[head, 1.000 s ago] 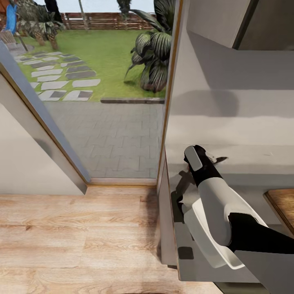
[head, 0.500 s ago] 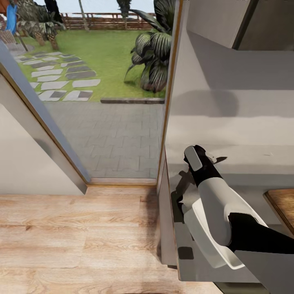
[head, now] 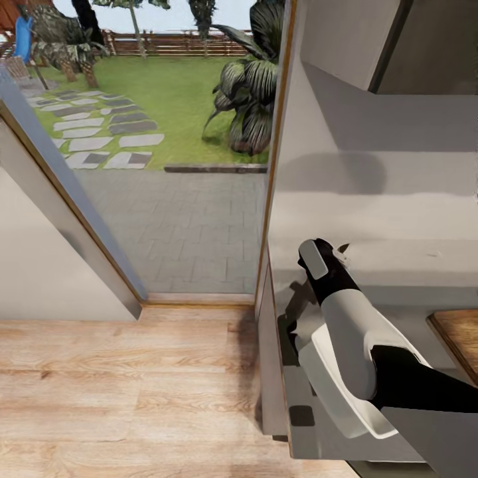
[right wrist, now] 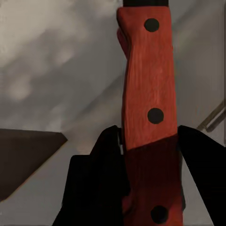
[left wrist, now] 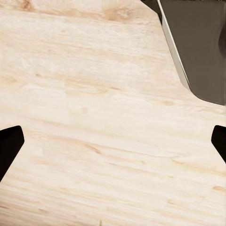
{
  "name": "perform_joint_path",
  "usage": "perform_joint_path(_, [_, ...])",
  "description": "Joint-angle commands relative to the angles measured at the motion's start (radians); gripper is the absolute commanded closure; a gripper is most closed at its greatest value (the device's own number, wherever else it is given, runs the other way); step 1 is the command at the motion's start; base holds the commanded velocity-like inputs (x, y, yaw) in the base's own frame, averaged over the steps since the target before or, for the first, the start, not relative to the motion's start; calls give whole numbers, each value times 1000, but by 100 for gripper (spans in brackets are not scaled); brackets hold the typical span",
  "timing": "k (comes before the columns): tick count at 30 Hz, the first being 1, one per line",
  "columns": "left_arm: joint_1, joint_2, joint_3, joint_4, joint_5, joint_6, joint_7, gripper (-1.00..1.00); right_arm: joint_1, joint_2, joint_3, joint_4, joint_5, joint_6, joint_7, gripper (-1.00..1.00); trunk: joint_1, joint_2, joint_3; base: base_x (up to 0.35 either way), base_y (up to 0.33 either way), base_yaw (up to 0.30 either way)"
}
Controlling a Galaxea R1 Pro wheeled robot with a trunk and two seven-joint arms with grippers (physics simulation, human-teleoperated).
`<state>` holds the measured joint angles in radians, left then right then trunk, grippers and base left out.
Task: In the kitchen, take the Vidalia onion out of the sink, dice it on the chopping board with the paring knife, put the diced onion into the bowl on the countertop, then place both the paring knife and the chopping board into the sink.
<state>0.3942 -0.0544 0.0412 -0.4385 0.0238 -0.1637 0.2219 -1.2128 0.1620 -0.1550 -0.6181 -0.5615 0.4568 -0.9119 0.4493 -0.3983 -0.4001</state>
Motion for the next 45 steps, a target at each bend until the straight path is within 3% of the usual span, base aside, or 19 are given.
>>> perform_joint_path(1, [0, -1, 4, -2, 3, -2, -1, -100, -1, 1, -3, -2, -1, 7, -4, 100, 1, -2, 0, 0, 0, 0])
perform_joint_path(27, [1, -1, 4, -1, 3, -2, -1, -100, -1, 2, -3, -6, -1, 8, -6, 100, 1, -2, 40, -6, -4, 0])
perform_joint_path(45, [0, -1, 4, -2, 2, -2, -1, -100, -1, 2, 0, -17, -1, 8, -9, 100, 1, -2, 68, -102, -272, 0])
